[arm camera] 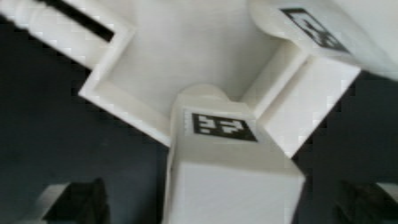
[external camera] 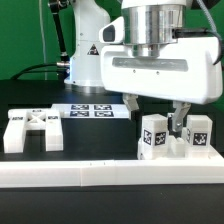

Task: Assemble chair

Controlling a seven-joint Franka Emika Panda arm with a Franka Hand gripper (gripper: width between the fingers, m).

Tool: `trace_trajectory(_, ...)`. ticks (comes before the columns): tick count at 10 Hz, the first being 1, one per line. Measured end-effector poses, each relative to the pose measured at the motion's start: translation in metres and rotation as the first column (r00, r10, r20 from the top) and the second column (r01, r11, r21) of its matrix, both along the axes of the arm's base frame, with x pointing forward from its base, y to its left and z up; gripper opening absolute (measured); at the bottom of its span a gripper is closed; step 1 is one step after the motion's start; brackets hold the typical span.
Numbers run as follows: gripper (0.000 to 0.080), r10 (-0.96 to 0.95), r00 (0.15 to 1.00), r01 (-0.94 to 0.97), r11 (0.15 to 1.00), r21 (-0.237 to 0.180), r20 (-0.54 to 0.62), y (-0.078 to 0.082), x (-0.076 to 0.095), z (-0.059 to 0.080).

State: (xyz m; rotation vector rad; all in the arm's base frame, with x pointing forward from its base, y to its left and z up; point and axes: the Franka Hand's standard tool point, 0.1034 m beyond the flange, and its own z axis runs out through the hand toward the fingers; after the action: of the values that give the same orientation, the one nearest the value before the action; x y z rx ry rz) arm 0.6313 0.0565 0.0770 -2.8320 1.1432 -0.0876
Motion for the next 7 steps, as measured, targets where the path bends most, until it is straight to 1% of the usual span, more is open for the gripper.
trace_trajectory(1,0.0645,0.135,0.991,-0.135,0.991,-0.013,0.008,-0.0018,0.0003,0.0002)
trace_trajectory(3,0.0649,0.289,0.957,-0.289,0.957,-0.025,0.011,0.0008,-0.0017,-0.0015)
trace_trajectory(5,0.0649,0.457,0.890,-0.456,0.889,-0.044,0.015,0.0002,-0.0021,-0.0022)
trace_trajectory(6,0.0649,0.539,0.842,-0.538,0.841,-0.054,0.015,-0.0011,-0.0021,-0.0025)
trace_trajectory(7,0.0649,0.581,0.814,-0.579,0.813,-0.060,0.014,-0.0010,-0.0021,-0.0025)
